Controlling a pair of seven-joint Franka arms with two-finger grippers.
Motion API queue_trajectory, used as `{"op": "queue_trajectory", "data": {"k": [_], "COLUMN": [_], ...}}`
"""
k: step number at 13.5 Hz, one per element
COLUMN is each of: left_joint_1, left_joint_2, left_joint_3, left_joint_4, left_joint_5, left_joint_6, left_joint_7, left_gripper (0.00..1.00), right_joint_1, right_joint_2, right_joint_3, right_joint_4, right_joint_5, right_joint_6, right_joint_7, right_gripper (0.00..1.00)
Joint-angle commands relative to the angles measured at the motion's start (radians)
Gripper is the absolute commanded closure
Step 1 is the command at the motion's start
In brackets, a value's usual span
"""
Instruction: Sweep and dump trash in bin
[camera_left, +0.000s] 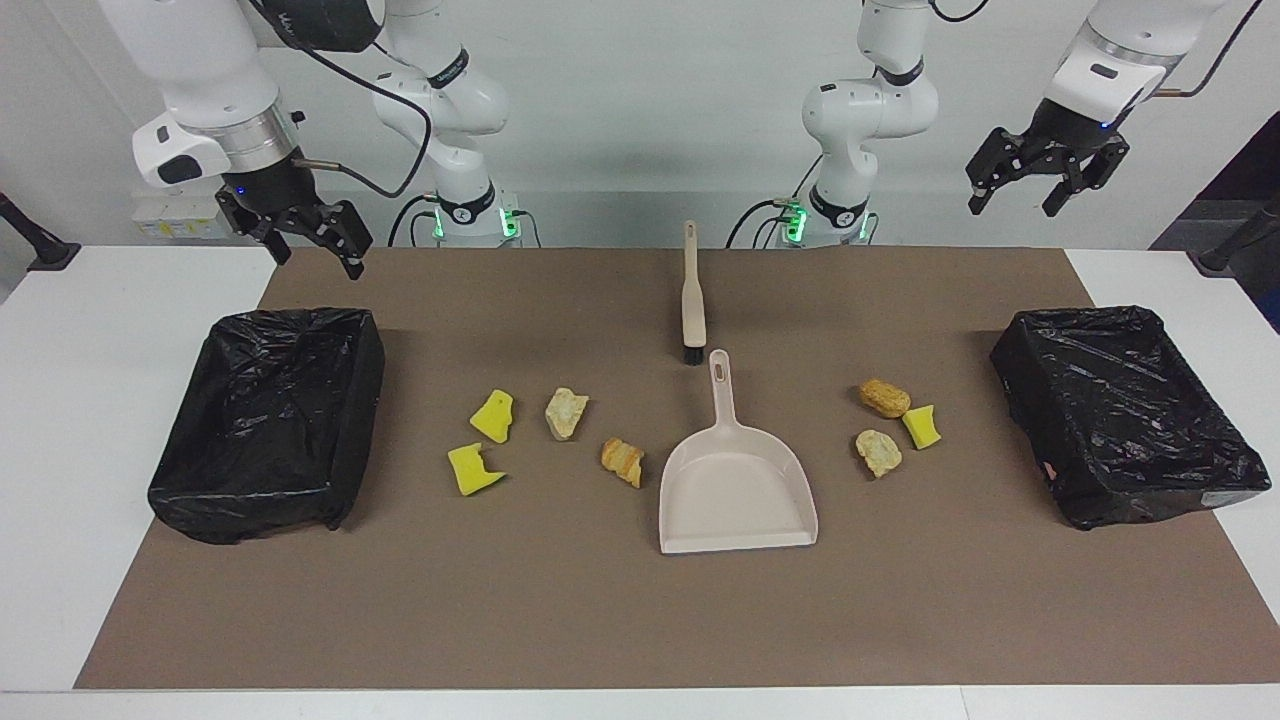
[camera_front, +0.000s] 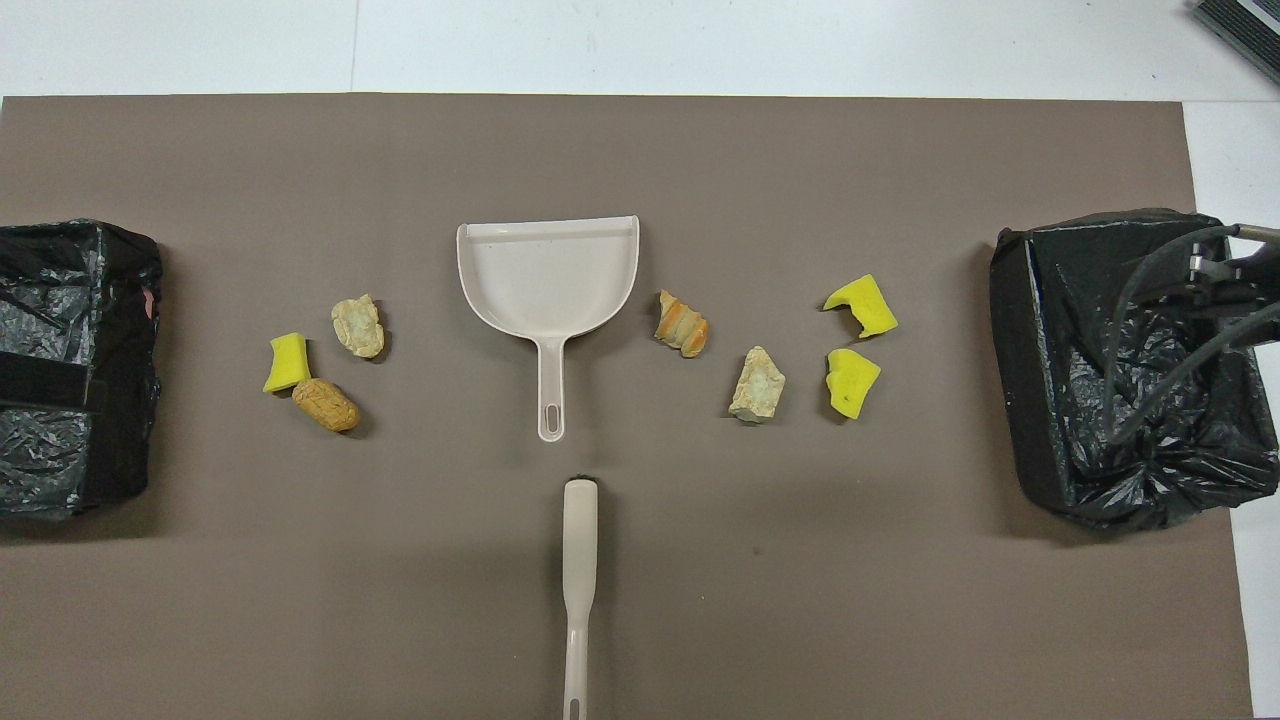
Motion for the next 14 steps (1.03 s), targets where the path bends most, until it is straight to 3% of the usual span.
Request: {"op": "queue_trajectory", "data": {"k": [1,14], "left_joint_1": [0.008,-0.009], "left_joint_2": [-0.028,-0.077], "left_joint_3": [-0.001,-0.007], "left_joint_4": [-0.030,-0.093], "left_joint_5": [-0.004,-0.010], "left_joint_6": [-0.002,-0.026], "left_joint_7": [0.013,0.008], "left_gripper": [0.00,0.00], "right_joint_1": [-0.010,-0.004], "right_joint_2": [-0.022,-0.013], "right_joint_3": [0.003,0.009], "right_joint_4": [-0.029,-0.026], "right_joint_5": [0.004,0.004], "right_joint_6": [0.015,0.035], "right_joint_7": [-0.025,-0.027], "right_gripper": [0.00,0.00]}}
